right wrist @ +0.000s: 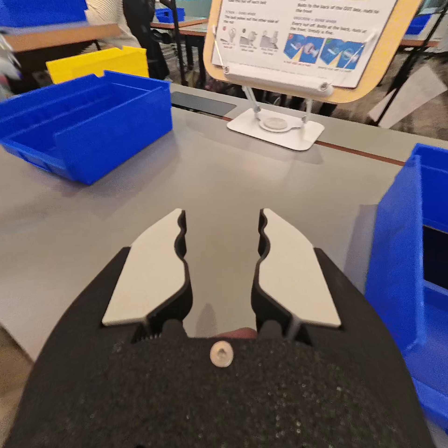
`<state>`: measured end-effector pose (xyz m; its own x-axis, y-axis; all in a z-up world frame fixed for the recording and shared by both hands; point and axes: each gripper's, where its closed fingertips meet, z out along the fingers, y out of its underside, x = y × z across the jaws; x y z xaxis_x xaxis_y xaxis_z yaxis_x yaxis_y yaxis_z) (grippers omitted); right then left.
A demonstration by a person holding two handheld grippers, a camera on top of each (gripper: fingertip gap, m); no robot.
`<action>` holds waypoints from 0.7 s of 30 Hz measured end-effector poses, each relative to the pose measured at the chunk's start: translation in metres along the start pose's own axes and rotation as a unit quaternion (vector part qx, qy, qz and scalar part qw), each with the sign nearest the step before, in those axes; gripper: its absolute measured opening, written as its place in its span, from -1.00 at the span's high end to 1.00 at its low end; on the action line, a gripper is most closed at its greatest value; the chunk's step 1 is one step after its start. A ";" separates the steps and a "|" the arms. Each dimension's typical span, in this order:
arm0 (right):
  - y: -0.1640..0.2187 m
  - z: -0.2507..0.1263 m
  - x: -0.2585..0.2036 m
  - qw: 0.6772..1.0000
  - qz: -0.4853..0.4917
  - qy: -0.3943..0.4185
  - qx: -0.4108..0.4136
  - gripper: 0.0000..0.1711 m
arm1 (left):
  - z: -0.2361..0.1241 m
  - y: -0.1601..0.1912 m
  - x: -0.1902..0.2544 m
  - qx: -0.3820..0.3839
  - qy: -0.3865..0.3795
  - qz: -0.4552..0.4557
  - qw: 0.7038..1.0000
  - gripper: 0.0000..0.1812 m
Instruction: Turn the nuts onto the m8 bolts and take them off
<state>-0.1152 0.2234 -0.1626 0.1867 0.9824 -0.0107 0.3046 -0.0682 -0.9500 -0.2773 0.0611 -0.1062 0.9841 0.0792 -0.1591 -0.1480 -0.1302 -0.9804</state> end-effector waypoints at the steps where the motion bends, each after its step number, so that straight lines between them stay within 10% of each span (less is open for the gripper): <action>1: -0.001 -0.001 -0.004 1.000 0.007 -0.009 0.003 0.33 | 0.004 0.003 0.016 0.010 0.002 -0.010 1.000 0.92; 13: -0.003 -0.005 -0.035 0.997 0.024 -0.077 0.021 0.41 | 0.045 0.027 0.103 0.006 0.126 -0.091 0.988 0.92; 21: -0.041 0.005 -0.085 0.963 0.017 -0.263 0.060 0.67 | 0.061 0.004 0.125 0.025 0.263 -0.132 0.955 0.92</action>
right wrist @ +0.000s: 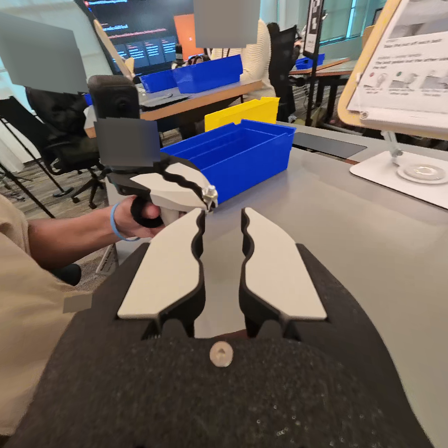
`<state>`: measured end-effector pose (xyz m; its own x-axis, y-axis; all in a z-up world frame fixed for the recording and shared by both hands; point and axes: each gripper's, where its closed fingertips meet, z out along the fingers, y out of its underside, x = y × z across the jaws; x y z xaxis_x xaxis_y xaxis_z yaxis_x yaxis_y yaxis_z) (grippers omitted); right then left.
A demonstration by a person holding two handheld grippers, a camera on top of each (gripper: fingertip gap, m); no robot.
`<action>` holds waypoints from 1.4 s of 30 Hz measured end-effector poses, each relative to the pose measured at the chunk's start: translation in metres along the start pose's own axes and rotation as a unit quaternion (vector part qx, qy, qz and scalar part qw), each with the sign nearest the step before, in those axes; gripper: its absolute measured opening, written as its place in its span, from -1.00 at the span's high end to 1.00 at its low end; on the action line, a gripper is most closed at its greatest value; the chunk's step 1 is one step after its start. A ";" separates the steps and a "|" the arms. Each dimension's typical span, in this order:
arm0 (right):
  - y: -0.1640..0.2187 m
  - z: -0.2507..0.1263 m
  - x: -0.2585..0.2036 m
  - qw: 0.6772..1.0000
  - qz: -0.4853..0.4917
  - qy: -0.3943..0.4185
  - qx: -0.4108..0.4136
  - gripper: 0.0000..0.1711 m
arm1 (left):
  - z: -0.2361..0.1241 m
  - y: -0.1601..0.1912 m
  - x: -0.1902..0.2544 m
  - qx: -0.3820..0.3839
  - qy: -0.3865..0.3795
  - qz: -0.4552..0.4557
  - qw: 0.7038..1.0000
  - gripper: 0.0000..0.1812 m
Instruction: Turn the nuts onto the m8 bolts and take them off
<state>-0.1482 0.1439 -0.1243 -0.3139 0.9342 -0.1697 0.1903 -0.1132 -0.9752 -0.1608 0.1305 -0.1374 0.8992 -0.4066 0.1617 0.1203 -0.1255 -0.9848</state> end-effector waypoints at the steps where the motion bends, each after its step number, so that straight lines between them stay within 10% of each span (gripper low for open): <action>1: -0.002 0.004 -0.001 1.000 0.000 -0.010 -0.002 0.67 | 0.003 -0.003 0.000 0.001 0.009 0.001 1.000 0.92; 42: -0.021 0.002 -0.002 0.999 0.006 -0.040 0.023 0.62 | 0.006 -0.011 0.014 0.015 0.075 0.002 0.997 0.92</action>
<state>-0.1531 0.1441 -0.1037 -0.3858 0.9028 -0.1902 0.1519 -0.1412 -0.9783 -0.1474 0.1317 -0.1246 0.8273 -0.5377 0.1628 0.1314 -0.0967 -0.9866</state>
